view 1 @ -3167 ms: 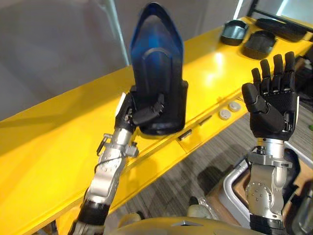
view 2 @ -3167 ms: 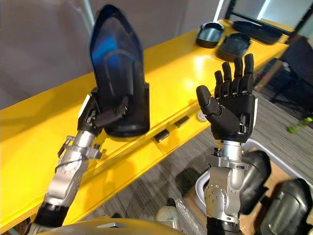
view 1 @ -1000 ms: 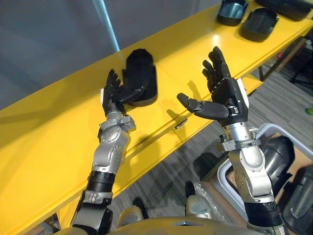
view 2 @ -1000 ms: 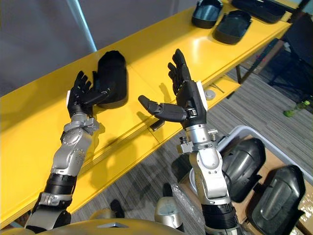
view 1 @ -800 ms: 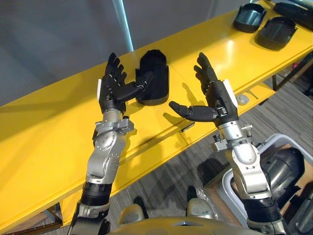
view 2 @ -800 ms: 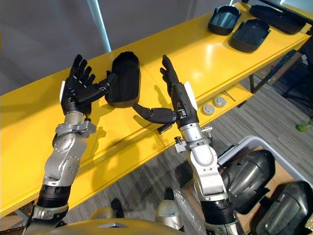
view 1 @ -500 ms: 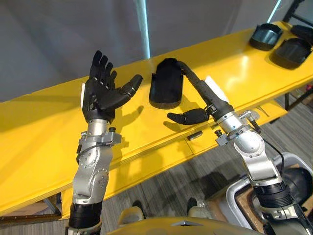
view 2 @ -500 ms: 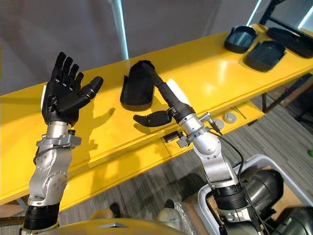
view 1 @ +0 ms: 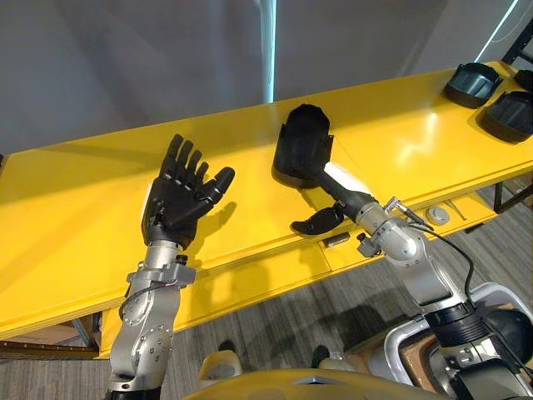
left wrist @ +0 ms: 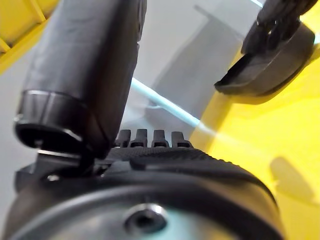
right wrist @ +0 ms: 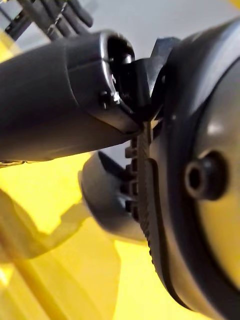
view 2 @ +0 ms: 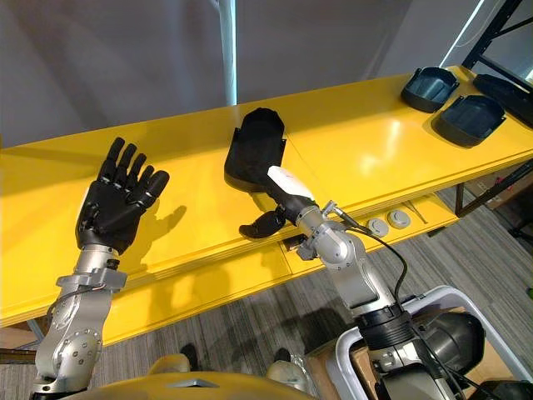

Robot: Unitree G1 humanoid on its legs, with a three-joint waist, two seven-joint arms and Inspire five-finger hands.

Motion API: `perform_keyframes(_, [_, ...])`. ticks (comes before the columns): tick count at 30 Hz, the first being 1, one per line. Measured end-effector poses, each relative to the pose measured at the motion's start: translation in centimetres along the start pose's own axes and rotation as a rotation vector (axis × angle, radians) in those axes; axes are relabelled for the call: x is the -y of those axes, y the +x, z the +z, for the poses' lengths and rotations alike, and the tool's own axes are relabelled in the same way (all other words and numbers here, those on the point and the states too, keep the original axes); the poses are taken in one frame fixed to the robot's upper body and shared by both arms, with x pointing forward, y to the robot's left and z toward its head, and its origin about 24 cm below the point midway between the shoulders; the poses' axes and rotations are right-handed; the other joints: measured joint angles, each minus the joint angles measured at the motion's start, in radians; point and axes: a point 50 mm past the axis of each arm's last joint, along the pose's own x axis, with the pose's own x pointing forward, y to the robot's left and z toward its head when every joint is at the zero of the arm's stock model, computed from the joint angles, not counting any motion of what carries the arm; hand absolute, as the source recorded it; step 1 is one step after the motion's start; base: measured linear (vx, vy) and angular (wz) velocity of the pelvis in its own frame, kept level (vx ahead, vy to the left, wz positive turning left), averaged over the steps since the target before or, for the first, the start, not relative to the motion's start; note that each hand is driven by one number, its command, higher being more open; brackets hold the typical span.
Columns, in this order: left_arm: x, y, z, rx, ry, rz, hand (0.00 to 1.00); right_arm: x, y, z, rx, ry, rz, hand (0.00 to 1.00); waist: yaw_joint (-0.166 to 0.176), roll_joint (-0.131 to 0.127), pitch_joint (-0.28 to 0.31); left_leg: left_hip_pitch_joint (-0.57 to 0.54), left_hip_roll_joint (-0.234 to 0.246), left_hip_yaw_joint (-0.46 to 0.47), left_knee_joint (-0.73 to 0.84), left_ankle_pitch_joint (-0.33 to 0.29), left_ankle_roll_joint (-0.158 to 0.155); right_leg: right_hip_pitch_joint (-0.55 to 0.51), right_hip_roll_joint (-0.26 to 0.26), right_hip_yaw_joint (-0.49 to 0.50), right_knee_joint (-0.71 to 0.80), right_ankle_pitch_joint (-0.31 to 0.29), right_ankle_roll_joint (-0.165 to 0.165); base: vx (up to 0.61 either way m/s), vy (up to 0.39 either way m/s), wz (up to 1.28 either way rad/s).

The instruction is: Walk over and take three plastic housings, then place them on the shelf

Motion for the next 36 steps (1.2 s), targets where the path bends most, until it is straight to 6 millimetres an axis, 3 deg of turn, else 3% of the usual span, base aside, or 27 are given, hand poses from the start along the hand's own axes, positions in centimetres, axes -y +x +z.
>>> perform_keyframes(3, [0.2, -0.6, -1.1, -0.051, -0.096, -0.062, 1.0, 0.1, 0.2, -0.3, -0.017, -0.007, -0.001, 1.0, 0.0, -0.001, 0.0, 0.0, 0.0, 0.001, -0.001, 0.0, 0.0, 0.0, 0.0, 0.0, 0.0, -0.001, -0.002, 0.0, 0.0, 0.0])
perform_keyframes(4, [0.3, -0.8, -1.5, -0.073, -0.12, -0.082, 1.0, 0.2, 0.4, -0.4, -0.022, -0.009, 0.0, 0.0, 0.0, -0.001, -0.001, 0.0, 0.0, 0.001, -0.001, 0.0, 0.0, 0.0, 0.0, 0.0, 0.0, -0.001, -0.002, 0.0, 0.0, 0.0])
perform_keyframes(15, [-0.4, -1.5, -2.6, -0.114, -0.159, -0.107, 1.0, 1.0, 1.7, -1.0, -0.003, -0.121, 0.002, 0.0, 0.012, -0.004, -0.003, 0.012, -0.003, -0.007, -0.051, 0.037, -0.001, -0.003, 0.001, -0.019, 0.0, -0.003, -0.005, -0.01, -0.007, 0.04])
perform_keyframes(20, [-0.8, -1.9, -2.8, -0.129, -0.155, -0.088, 1.0, 1.2, 1.7, -1.2, 0.019, -0.263, 0.028, 0.0, 0.022, -0.006, -0.003, 0.027, -0.007, -0.01, -0.086, 0.054, -0.002, 0.001, 0.0, -0.024, -0.001, -0.003, -0.005, 0.01, -0.007, 0.03])
perform_keyframes(36, [-1.9, -2.9, -3.1, -0.175, -0.12, -0.054, 1.0, 4.5, -0.9, -3.3, 0.019, -0.557, 0.07, 0.0, 0.038, -0.016, -0.009, 0.065, -0.023, -0.017, -0.18, 0.108, 0.003, 0.003, -0.009, -0.042, 0.0, -0.003, -0.004, 0.0, -0.001, 0.02])
